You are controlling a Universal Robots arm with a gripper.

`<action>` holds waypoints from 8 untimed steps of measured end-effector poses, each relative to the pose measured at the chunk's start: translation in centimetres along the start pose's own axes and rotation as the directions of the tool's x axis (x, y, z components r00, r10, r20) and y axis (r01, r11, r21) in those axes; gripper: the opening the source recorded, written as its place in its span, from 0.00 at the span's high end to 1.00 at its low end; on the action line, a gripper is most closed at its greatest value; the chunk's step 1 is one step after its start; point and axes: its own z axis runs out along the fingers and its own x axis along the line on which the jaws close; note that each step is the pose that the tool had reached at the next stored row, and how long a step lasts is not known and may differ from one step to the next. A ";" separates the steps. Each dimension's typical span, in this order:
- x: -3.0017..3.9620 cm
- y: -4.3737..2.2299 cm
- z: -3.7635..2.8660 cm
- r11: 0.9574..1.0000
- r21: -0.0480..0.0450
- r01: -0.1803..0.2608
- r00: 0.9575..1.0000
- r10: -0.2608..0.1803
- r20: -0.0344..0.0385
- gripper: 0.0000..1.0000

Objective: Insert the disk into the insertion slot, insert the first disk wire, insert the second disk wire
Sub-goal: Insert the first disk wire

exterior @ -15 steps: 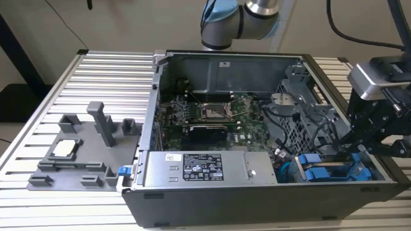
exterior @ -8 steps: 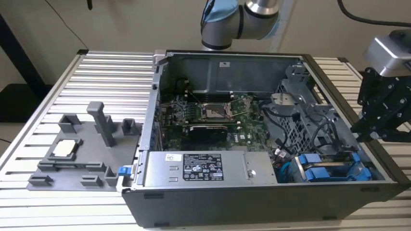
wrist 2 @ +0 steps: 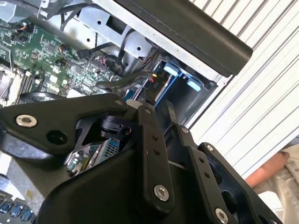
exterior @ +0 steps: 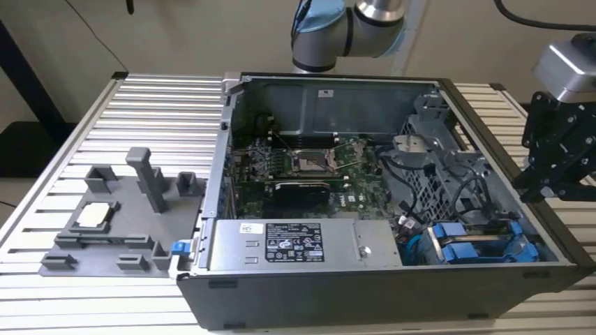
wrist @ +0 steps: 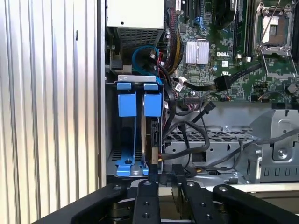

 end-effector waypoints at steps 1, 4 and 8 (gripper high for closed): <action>-0.16 0.00 0.03 1.000 0.000 0.000 1.000 0.000 0.000 0.73; -1.07 0.00 0.15 1.000 0.000 0.000 1.000 0.000 0.000 0.73; -2.59 -0.01 0.37 1.000 0.000 0.000 1.000 0.000 0.000 0.73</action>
